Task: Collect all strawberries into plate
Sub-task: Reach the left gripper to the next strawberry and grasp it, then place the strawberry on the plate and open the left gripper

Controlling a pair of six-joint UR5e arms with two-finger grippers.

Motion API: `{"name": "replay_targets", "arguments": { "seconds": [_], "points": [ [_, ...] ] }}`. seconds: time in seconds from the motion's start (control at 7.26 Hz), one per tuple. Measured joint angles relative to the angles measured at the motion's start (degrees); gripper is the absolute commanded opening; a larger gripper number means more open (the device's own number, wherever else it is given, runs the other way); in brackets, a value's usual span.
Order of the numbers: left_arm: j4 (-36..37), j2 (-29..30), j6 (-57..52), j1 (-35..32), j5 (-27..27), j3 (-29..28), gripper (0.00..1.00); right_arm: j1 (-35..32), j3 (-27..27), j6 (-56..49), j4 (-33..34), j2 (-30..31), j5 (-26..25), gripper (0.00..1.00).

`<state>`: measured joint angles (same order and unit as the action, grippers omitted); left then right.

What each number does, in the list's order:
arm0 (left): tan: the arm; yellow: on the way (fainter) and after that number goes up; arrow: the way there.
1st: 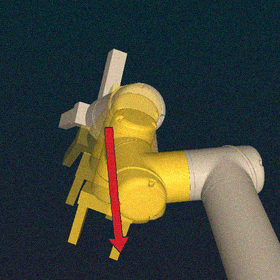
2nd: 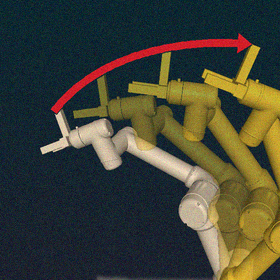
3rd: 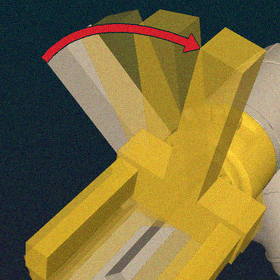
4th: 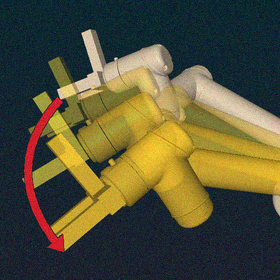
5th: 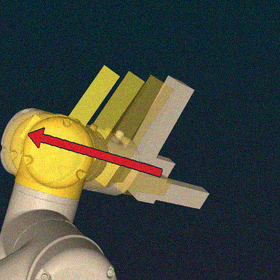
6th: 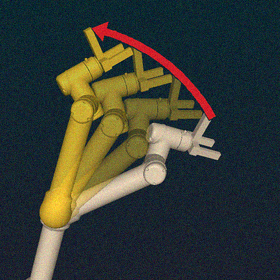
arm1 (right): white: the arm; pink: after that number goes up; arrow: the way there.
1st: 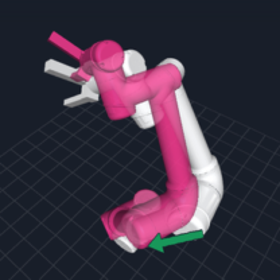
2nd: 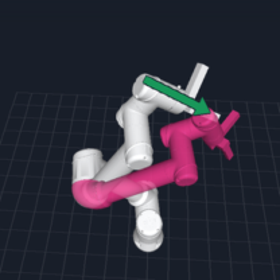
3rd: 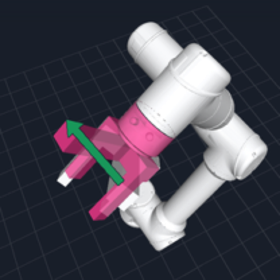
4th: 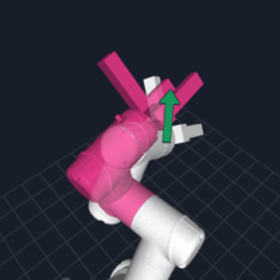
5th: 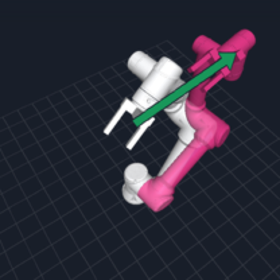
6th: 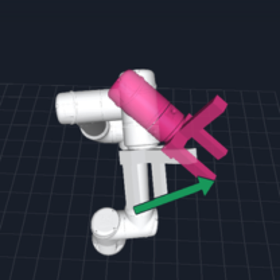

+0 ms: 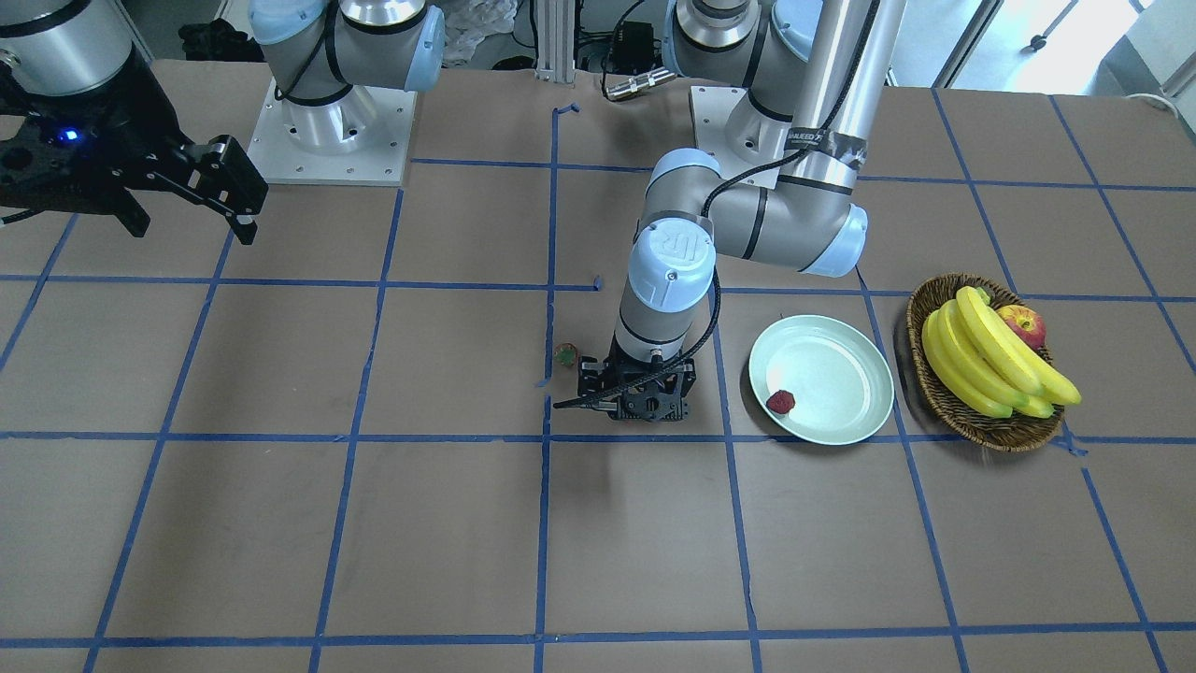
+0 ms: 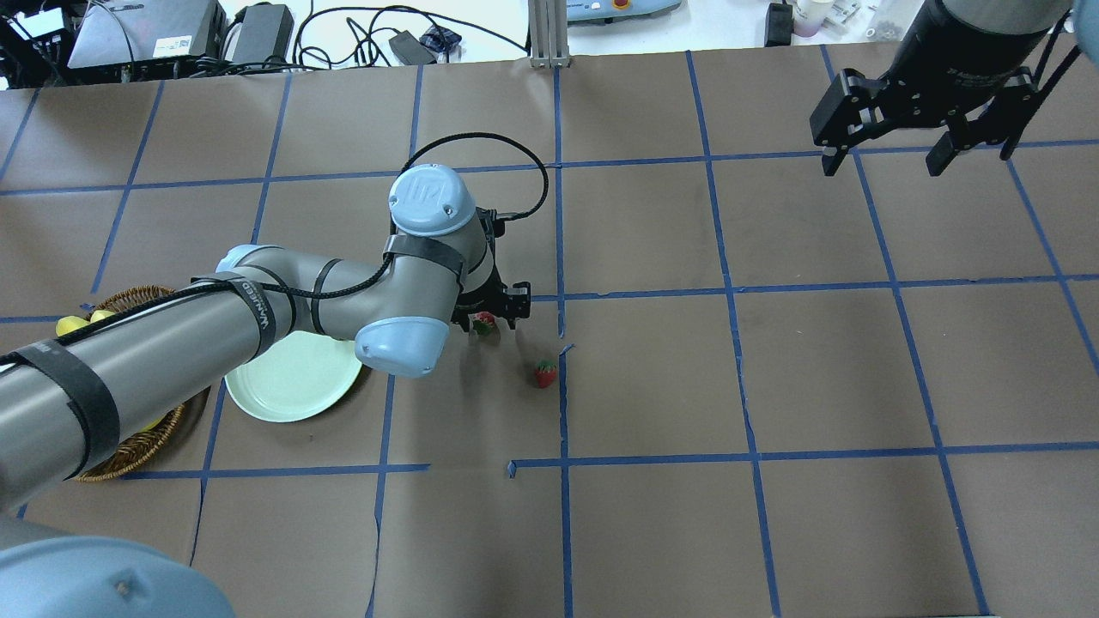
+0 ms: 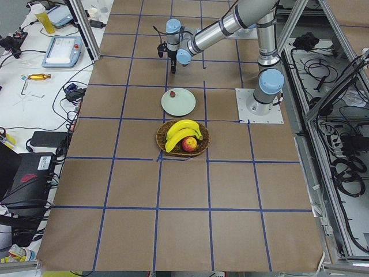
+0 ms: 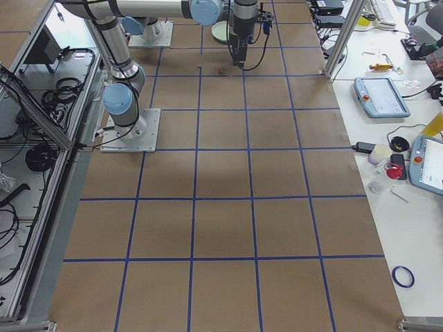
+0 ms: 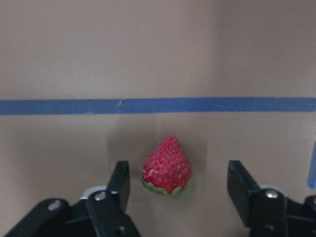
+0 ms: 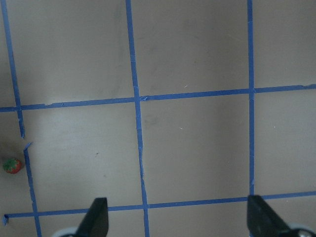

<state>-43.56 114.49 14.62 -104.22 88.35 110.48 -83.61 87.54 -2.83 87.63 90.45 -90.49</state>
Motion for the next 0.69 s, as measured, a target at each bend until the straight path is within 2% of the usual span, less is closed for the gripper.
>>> {"name": "replay_targets", "arguments": {
  "seconds": [0.14, 0.41, 0.69],
  "points": [
    [-0.1, 0.0, -0.3, 0.0, 0.5, 0.0, 0.0, 0.0, 0.0, 0.0, 0.0, 0.0, 0.0, 1.0],
    [-1.1, -0.6, -1.3, 0.2, 2.6, -1.2, 0.01, 0.0, 0.0, 0.0, 0.0, 0.0, 0.0, 1.0],
    [-8.7, -3.2, -5.1, 4.0, 3.9, -4.4, 0.02, 0.0, 0.0, 0.1, 0.0, 0.0, 0.0, 1.0]
  ]
}}
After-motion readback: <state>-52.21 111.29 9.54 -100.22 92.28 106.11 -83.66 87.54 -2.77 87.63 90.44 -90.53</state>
